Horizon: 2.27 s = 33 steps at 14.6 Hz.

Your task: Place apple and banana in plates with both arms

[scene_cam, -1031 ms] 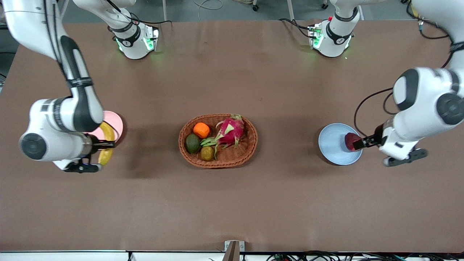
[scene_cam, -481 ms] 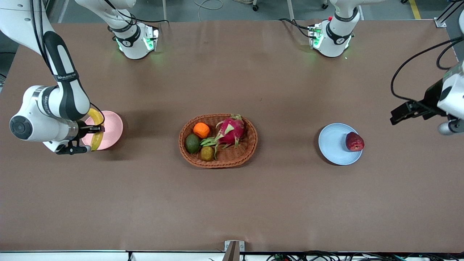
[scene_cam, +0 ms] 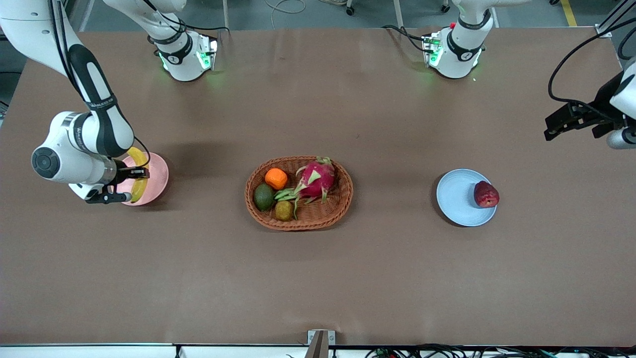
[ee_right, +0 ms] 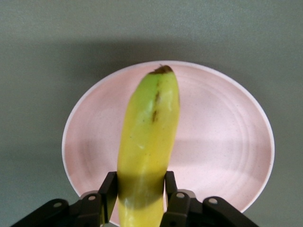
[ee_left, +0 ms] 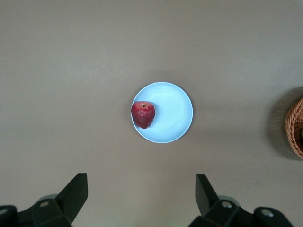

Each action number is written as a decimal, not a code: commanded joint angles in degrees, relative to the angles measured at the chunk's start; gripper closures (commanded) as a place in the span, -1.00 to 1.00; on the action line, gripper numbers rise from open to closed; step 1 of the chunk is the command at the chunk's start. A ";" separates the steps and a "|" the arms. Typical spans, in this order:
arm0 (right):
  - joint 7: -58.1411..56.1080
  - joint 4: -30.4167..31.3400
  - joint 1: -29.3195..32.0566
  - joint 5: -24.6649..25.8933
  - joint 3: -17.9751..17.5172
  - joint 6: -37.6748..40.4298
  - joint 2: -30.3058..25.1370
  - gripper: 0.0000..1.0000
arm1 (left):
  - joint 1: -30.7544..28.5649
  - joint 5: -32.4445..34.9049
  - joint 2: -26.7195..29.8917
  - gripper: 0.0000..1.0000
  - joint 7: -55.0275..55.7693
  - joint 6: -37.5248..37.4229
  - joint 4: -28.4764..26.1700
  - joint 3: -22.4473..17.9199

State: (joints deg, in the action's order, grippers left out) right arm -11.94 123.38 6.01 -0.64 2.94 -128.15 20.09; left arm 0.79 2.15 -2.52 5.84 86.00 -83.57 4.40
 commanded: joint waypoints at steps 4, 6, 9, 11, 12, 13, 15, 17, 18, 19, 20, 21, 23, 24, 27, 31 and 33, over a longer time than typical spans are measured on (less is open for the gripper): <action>0.77 -13.90 0.93 1.08 -1.18 17.09 -7.16 -1.00 | 2.37 0.75 5.24 -1.00 0.05 -0.39 -5.81 -1.06; 1.21 -24.19 0.93 0.38 -1.18 26.50 -7.25 -1.00 | 2.37 0.83 5.15 -1.00 0.05 -0.31 -5.73 -1.06; 7.96 -37.91 0.67 0.28 -1.70 38.20 -7.25 -1.00 | 2.37 0.92 5.15 -1.00 0.05 -0.30 -5.56 -0.89; 10.09 -44.25 -0.30 0.37 -1.71 43.67 -7.25 -1.00 | 2.37 0.92 5.24 -1.00 0.05 -0.30 -5.56 -0.71; 9.40 -45.93 -0.21 0.46 -1.71 43.86 -7.25 -1.00 | 2.46 0.92 5.24 -1.00 0.14 -0.30 -5.64 -0.71; 8.78 -47.08 -0.30 1.16 -1.71 43.60 -7.17 -1.00 | 2.46 0.92 5.33 -1.00 0.14 -0.39 -5.73 -0.45; 8.60 -50.85 -0.30 1.34 -1.53 42.81 -6.73 -1.00 | 2.81 0.92 5.33 -1.00 0.40 -0.57 -5.82 -0.27; 9.56 -51.75 -0.39 1.51 -1.53 42.81 -6.73 -1.00 | 2.81 0.92 5.33 -1.00 0.31 -0.83 -5.82 -0.36; 10.35 -51.75 -0.30 1.08 -1.62 42.72 -6.99 -1.00 | 2.81 0.92 5.33 -1.00 0.31 -0.83 -5.73 -0.36; 10.53 -51.49 -0.21 0.38 -1.44 42.55 -7.34 -1.00 | 2.81 0.92 5.41 -1.00 0.31 -0.92 -5.73 -0.45; 10.53 -51.22 -0.21 0.37 -1.18 42.37 -7.86 -1.00 | 2.81 0.92 5.50 -1.00 0.31 -0.92 -5.73 -0.45; 10.53 -49.74 -0.47 0.55 -1.00 42.02 -9.26 -1.00 | 2.81 0.92 5.50 -1.00 0.31 -0.92 -5.73 -0.45; 10.45 -43.69 -1.87 1.16 -0.39 37.39 -13.04 -1.00 | 2.73 0.92 5.76 -1.00 0.22 -1.27 -5.82 -0.36; 10.27 -41.40 -2.49 1.16 0.31 35.27 -14.19 -1.00 | 2.73 0.92 5.85 -1.00 0.22 -1.36 -5.82 -0.36; 10.27 -39.53 -2.76 1.16 0.75 34.64 -15.77 -1.00 | 2.64 0.92 6.12 -1.00 0.22 -1.97 -5.82 -0.36; 10.44 -38.57 -2.67 0.46 1.28 35.25 -16.74 -1.00 | 2.37 0.75 6.38 -1.00 -0.22 -2.41 -5.82 -0.36; 10.53 -35.34 -2.85 0.46 1.20 34.55 -19.19 -1.00 | 2.37 0.66 6.82 -1.00 -0.22 -3.12 -5.73 -0.27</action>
State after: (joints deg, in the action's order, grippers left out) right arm -2.52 82.53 3.97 -0.48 3.71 -92.28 5.14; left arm 3.14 2.15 2.49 5.90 83.69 -88.27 4.11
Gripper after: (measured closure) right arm 0.000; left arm 0.000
